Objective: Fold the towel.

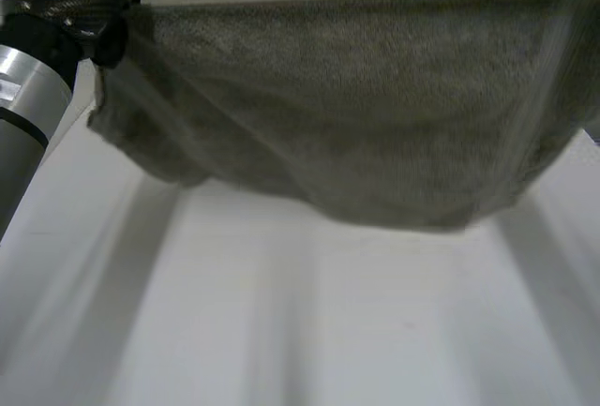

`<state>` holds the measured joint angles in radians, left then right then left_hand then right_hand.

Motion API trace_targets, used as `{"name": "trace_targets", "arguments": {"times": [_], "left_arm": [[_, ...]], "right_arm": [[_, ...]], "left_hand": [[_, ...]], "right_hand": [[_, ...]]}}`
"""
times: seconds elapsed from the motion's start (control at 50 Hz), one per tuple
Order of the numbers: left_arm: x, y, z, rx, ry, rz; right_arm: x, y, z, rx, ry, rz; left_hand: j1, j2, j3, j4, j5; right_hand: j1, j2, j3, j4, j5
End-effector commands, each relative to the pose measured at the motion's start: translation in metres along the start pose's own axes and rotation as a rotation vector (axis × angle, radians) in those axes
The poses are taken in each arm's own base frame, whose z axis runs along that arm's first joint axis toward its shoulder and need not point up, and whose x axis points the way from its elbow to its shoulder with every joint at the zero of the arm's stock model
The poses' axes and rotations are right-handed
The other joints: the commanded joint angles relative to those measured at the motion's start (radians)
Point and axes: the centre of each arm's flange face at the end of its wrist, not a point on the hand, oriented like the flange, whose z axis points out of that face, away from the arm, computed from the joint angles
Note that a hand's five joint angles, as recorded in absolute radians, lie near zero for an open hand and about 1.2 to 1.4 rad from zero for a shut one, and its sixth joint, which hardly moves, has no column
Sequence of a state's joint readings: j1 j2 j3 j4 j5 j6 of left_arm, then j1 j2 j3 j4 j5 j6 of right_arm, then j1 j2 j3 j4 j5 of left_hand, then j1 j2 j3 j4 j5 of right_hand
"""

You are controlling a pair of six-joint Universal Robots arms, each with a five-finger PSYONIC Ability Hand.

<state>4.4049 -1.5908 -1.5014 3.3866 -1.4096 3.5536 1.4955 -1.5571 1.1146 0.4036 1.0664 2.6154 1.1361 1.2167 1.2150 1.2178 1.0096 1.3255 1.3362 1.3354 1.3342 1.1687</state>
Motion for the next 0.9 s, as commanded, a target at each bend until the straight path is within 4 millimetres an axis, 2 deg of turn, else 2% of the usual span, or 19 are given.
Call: {"name": "trace_targets", "arguments": {"times": [0.02, 0.12, 0.18, 0.24, 0.32, 0.36, 0.4, 0.42, 0.44, 0.46, 0.5, 0.56, 0.6, 0.68, 0.7, 0.72, 0.74, 0.78, 0.9], "left_arm": [[0.024, 0.059, 0.006, -0.276, 0.121, -0.042], [0.04, 0.118, 0.019, -0.438, 0.193, -0.003], [0.041, 0.126, 0.027, -0.437, 0.199, 0.039], [0.037, 0.127, 0.046, -0.387, 0.188, 0.128], [0.021, 0.106, 0.077, -0.245, 0.105, 0.196], [0.008, 0.072, 0.103, -0.04, 0.0, 0.214], [0.001, 0.057, 0.113, 0.075, -0.065, 0.215], [-0.009, 0.034, 0.12, 0.205, -0.144, 0.211], [-0.009, 0.034, 0.12, 0.207, -0.145, 0.21], [-0.022, 0.009, 0.119, 0.322, -0.218, 0.188], [-0.033, -0.009, 0.114, 0.404, -0.272, 0.153], [-0.037, -0.018, 0.1, 0.457, -0.277, 0.08], [-0.035, -0.013, 0.094, 0.442, -0.261, 0.047], [-0.023, 0.029, 0.076, 0.28, -0.203, -0.017], [-0.023, 0.029, 0.076, 0.279, -0.203, -0.017], [-0.015, 0.047, 0.068, 0.207, -0.174, -0.033], [-0.005, 0.066, 0.057, 0.133, -0.14, -0.042], [0.002, 0.079, 0.049, 0.08, -0.111, -0.05], [0.033, 0.137, 0.004, -0.123, 0.035, -0.078]], "right_arm": [[-0.035, 0.037, 0.024, -0.168, -0.154, -0.088], [-0.083, 0.079, 0.048, -0.308, -0.262, -0.154], [-0.092, 0.086, 0.054, -0.316, -0.281, -0.179], [-0.101, 0.087, 0.084, -0.258, -0.237, -0.218], [-0.09, 0.065, 0.106, -0.118, -0.089, -0.221], [-0.079, 0.048, 0.117, -0.007, 0.02, -0.208], [-0.055, 0.016, 0.127, 0.235, 0.215, -0.163], [-0.055, 0.016, 0.127, 0.236, 0.216, -0.163], [-0.042, -0.005, 0.12, 0.355, 0.293, -0.145], [-0.042, -0.005, 0.12, 0.357, 0.294, -0.145], [-0.02, -0.047, 0.09, 0.549, 0.405, -0.137], [-0.02, -0.049, 0.079, 0.553, 0.382, -0.116], [-0.027, -0.041, 0.08, 0.521, 0.339, -0.107], [-0.044, -0.021, 0.079, 0.425, 0.214, -0.091], [-0.057, -0.009, 0.077, 0.37, 0.129, -0.083], [-0.068, 0.005, 0.075, 0.311, 0.056, -0.073], [-0.068, 0.006, 0.075, 0.31, 0.055, -0.073], [-0.085, 0.039, 0.068, 0.183, -0.066, -0.039], [-0.117, 0.092, 0.053, -0.011, -0.204, 0.021]], "left_hand": [[0.26, 0.18, 0.181, 0.178, 0.212], [0.26, 0.18, 0.181, 0.178, 0.212], [0.26, 0.18, 0.181, 0.178, 0.212], [0.26, 0.18, 0.181, 0.178, 0.212], [0.26, 0.18, 0.181, 0.178, 0.212], [0.26, 0.18, 0.181, 0.178, 0.212], [0.26, 0.18, 0.181, 0.178, 0.212], [0.26, 0.18, 0.181, 0.178, 0.212], [0.26, 0.18, 0.181, 0.178, 0.212], [0.26, 0.18, 0.181, 0.178, 0.212], [0.26, 0.18, 0.181, 0.178, 0.212], [0.26, 0.18, 0.181, 0.178, 0.212], [0.26, 0.18, 0.181, 0.178, 0.212], [0.26, 0.18, 0.181, 0.178, 0.212], [0.26, 0.18, 0.181, 0.178, 0.212], [0.26, 0.18, 0.181, 0.178, 0.212], [0.26, 0.18, 0.181, 0.178, 0.212], [0.26, 0.18, 0.181, 0.178, 0.212], [0.26, 0.18, 0.181, 0.178, 0.212]], "right_hand": [[0.071, 0.06, 0.061, 0.062, 0.053], [0.071, 0.06, 0.061, 0.062, 0.053], [0.071, 0.06, 0.061, 0.062, 0.053], [0.071, 0.06, 0.061, 0.062, 0.053], [0.071, 0.06, 0.061, 0.062, 0.053], [0.071, 0.06, 0.061, 0.062, 0.053], [0.071, 0.06, 0.061, 0.062, 0.053], [0.071, 0.06, 0.061, 0.062, 0.053], [0.071, 0.06, 0.061, 0.062, 0.053], [0.071, 0.06, 0.061, 0.062, 0.053], [0.071, 0.06, 0.061, 0.062, 0.053], [0.071, 0.06, 0.061, 0.062, 0.053], [0.071, 0.06, 0.061, 0.062, 0.053], [0.071, 0.06, 0.061, 0.062, 0.053], [0.071, 0.06, 0.061, 0.062, 0.053], [0.071, 0.06, 0.061, 0.062, 0.053], [0.071, 0.06, 0.061, 0.062, 0.053], [0.071, 0.06, 0.061, 0.062, 0.053], [0.071, 0.06, 0.061, 0.062, 0.053]]}}
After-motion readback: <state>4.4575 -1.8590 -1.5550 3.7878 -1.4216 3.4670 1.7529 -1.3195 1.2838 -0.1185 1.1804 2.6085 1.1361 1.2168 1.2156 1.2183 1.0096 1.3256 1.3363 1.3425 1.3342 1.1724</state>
